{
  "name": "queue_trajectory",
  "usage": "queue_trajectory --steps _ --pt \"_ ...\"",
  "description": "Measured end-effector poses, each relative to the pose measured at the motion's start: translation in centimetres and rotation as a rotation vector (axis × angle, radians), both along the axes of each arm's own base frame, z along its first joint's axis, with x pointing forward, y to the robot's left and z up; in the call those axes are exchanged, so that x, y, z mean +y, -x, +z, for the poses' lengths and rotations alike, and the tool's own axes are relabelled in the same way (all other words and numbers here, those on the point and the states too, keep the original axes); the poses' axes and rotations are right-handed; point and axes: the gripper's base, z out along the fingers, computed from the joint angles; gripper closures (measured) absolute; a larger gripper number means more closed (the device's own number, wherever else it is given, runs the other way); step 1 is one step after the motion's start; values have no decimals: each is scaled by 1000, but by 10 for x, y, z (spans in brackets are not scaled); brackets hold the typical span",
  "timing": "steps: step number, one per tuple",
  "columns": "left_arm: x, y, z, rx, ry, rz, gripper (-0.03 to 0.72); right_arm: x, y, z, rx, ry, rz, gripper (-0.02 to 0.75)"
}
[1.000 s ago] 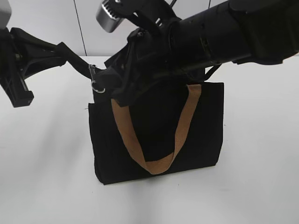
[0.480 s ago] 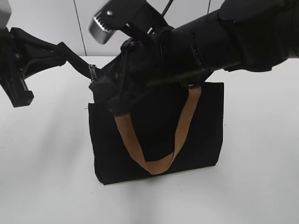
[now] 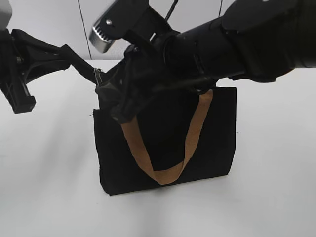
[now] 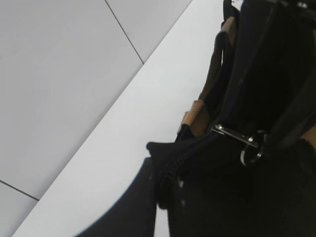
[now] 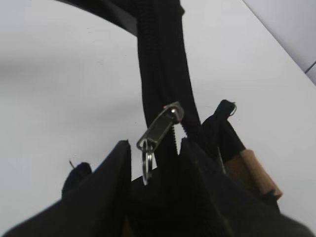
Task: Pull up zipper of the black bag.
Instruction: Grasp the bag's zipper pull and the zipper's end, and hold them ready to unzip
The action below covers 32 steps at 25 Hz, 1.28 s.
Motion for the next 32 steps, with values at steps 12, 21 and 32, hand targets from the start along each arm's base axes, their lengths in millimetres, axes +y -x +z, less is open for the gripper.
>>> queue_trajectory --steps 12,21,32 --pt "0 0 0 0 0 0 673 1 -3 -7 4 15 -16 591" --pt "0 0 0 0 0 1 673 1 -2 -7 21 6 -10 738" --pt "3 3 -11 130 84 85 673 -5 11 24 214 -200 -142 738"
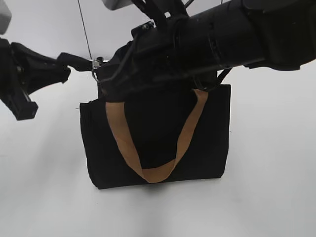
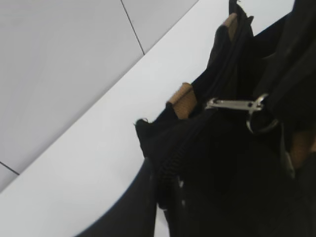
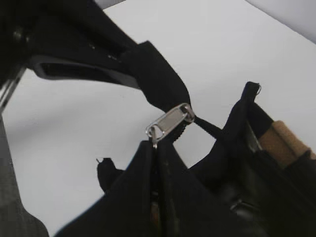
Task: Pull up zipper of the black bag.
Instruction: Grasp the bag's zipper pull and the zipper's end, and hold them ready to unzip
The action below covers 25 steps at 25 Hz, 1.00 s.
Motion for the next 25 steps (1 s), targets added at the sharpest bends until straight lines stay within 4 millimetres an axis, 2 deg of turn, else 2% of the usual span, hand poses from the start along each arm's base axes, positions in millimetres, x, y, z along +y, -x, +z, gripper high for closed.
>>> queue_trajectory --steps 6,11,19,25 --pt "3 11 -25 74 -49 -12 674 0 1 -1 80 -43 -36 738" --pt "6 10 -26 72 -64 21 674 -4 -2 -1 154 -82 -84 738" --pt "9 8 -26 60 -82 59 674 -38 -21 -1 373 -177 -171 738" --pt "10 8 -28 62 -92 76 674 -48 -24 -2 445 -200 -171 738"
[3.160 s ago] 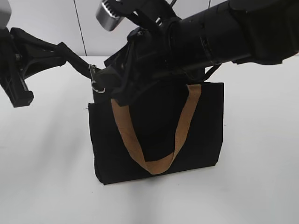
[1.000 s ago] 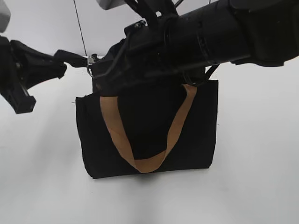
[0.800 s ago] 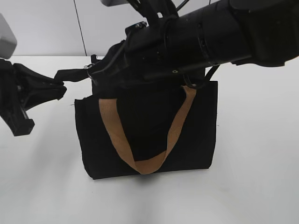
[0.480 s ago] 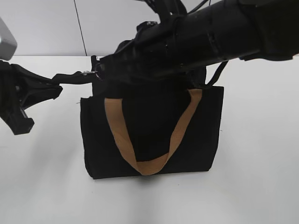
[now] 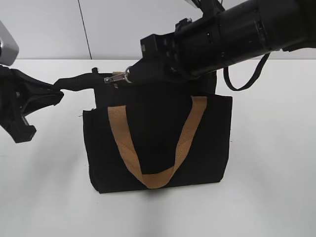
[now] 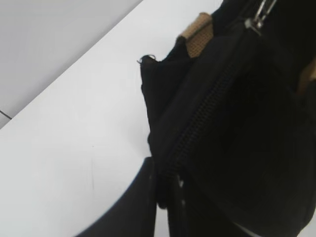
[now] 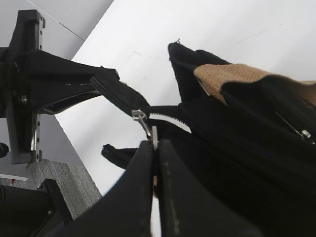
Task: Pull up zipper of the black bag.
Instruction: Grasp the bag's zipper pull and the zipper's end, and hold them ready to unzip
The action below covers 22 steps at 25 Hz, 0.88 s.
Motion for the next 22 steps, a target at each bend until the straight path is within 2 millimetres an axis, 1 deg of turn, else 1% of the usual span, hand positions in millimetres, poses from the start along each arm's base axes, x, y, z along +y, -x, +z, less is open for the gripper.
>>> queue_trajectory --steps 3,10,13,17,22 --pt "0 0 0 -1 -1 2 674 -7 -4 -1 3 9 -11 738" --pt "3 -2 0 -12 -21 34 674 -41 -18 -6 28 70 -60 738" --pt "4 -2 -1 -14 -26 44 674 -48 -20 -7 28 91 -59 738" --pt "6 1 -9 9 -40 56 674 -58 -23 -8 25 115 -69 738" --pt "7 5 -15 23 -58 41 674 -78 -29 -12 11 182 -88 738"
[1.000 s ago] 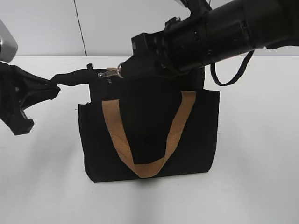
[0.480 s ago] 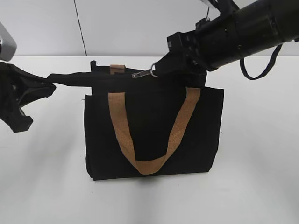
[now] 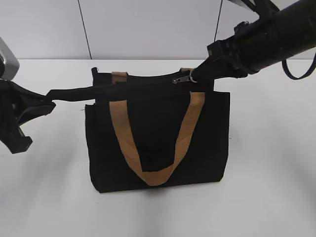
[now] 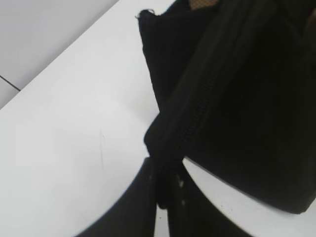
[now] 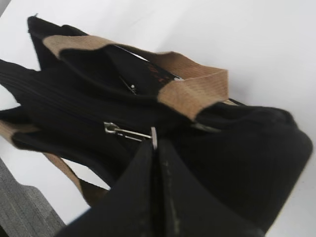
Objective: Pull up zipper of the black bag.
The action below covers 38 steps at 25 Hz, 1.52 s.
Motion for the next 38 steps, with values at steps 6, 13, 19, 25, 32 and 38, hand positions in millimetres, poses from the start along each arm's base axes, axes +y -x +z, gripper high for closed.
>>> queue_trajectory --steps 6,13,19,25,32,38 --pt "0 0 0 -2 -5 2 674 -28 -5 -4 15 62 -19 738" --pt "-1 0 0 1 1 -8 674 -35 -3 -5 48 61 -2 738" --pt "-1 0 0 1 1 -8 674 -35 -2 -4 45 65 8 727" --pt "2 0 1 -5 8 25 610 -43 4 11 -46 122 21 402" --pt "5 0 13 -7 150 159 214 -46 19 39 -170 154 52 293" --pt "9 7 29 -15 297 255 160 -56 28 51 -287 323 117 290"
